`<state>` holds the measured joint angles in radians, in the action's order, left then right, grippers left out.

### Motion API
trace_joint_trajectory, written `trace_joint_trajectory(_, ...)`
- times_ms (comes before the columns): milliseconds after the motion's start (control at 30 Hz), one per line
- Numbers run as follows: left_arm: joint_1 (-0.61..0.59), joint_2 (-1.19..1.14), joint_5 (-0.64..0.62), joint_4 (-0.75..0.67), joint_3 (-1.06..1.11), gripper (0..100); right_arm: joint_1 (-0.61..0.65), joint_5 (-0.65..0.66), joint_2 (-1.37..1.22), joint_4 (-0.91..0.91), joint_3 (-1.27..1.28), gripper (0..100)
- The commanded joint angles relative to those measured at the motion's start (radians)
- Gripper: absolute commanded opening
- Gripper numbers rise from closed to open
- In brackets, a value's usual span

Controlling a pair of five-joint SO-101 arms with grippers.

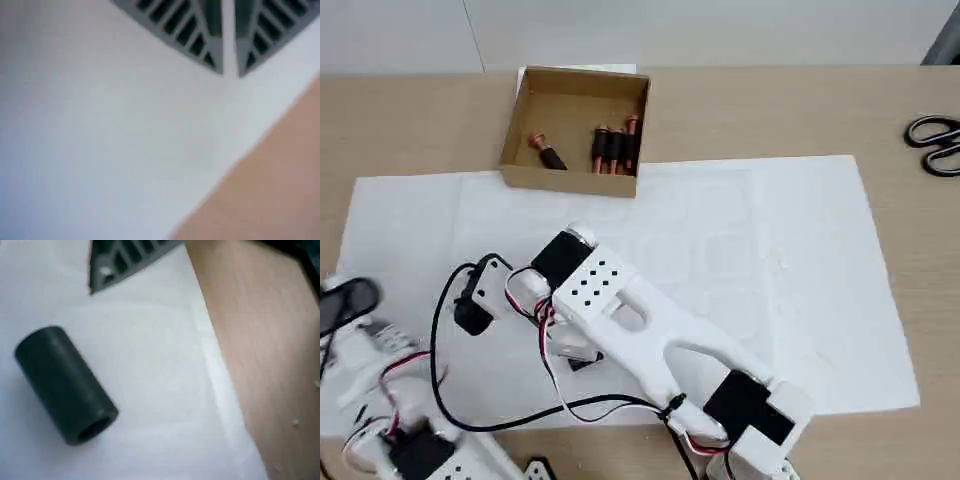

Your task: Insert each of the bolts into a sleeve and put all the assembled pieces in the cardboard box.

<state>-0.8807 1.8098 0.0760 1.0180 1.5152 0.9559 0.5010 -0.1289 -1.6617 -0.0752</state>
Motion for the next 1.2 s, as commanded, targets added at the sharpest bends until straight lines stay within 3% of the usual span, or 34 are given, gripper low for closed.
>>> trace_joint_trajectory(0, -0.127, 0.006, 0.005, -0.018, -0.042, 1, 0.004, 0.005, 0.042, 0.035, -0.002, 12.9)
trace_joint_trajectory(367, -0.434, 0.006, 0.005, -0.018, -0.041, 1, 0.010, 0.034, 0.015, 0.042, 0.032, 13.3)
trace_joint_trajectory(600, -0.446, 0.006, 0.005, -0.018, -0.041, 1, 0.085, 0.052, -0.087, 0.051, 0.055, 13.6)
trace_joint_trajectory(833, -0.446, 0.006, 0.005, 0.020, -0.041, 1, 0.101, 0.052, -0.162, 0.042, 0.057, 26.1)
trace_joint_trajectory(1167, -0.446, 0.006, 0.005, 0.063, -0.041, 1, 0.099, 0.044, -0.229, 0.105, 0.058, 26.3)
